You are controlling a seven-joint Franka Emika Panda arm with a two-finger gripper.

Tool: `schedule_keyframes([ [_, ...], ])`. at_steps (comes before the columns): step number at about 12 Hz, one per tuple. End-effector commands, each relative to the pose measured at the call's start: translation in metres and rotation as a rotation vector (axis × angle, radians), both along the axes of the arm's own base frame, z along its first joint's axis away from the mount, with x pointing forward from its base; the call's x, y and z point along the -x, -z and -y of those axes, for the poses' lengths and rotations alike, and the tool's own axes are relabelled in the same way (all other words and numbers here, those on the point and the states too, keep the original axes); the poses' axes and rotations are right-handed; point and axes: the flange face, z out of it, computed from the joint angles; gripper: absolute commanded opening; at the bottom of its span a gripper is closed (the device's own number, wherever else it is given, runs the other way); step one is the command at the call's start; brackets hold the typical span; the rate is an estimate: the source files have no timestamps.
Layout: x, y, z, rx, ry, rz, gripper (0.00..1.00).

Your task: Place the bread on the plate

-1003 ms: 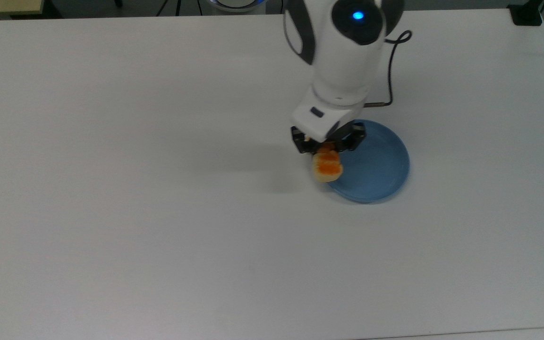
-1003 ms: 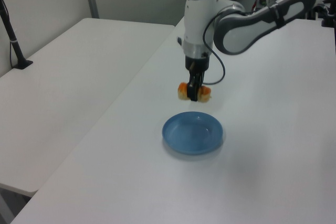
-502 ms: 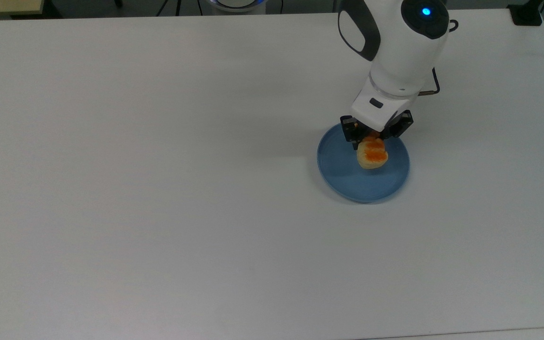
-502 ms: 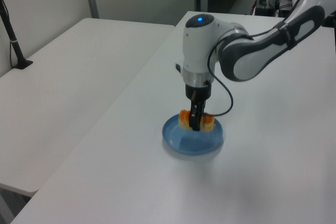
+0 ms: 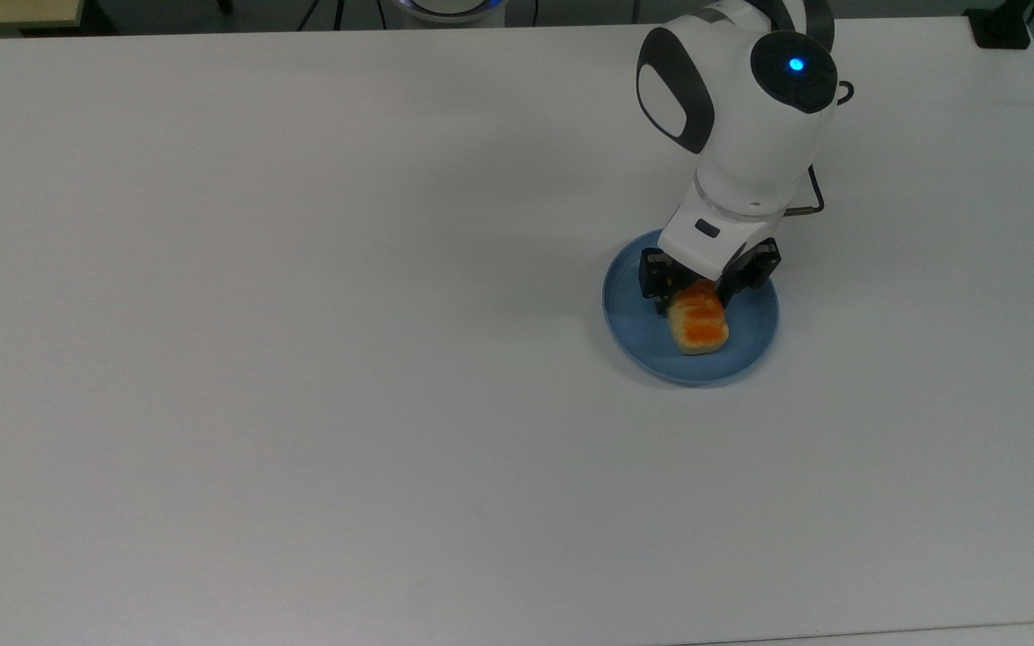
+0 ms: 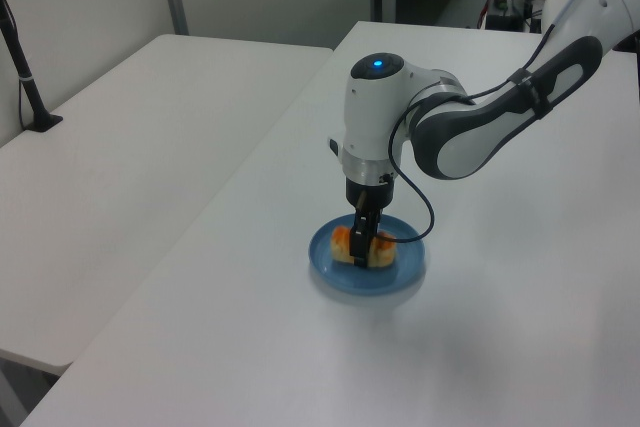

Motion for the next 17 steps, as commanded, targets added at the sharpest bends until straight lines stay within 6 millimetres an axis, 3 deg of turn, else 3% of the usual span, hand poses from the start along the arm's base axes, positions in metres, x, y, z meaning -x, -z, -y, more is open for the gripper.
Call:
schedule_keyframes([
  [1,-0.004,-0.013,0.003,0.007,0.011,0.039,1.0],
  [3,-0.006,-0.056,0.017,0.003,0.023,0.078,1.0],
  [5,-0.002,-0.114,0.052,0.029,0.054,0.069,1.0],
  [6,0.003,-0.145,0.077,0.039,0.066,0.058,1.0],
  [8,0.018,-0.19,0.129,0.08,0.066,-0.006,1.0],
  [11,0.05,-0.265,0.232,-0.007,-0.024,-0.088,1.0],
  [14,0.079,-0.301,0.278,-0.003,0.047,-0.112,1.0],
  [17,0.088,-0.314,0.304,-0.003,0.093,-0.094,1.0],
])
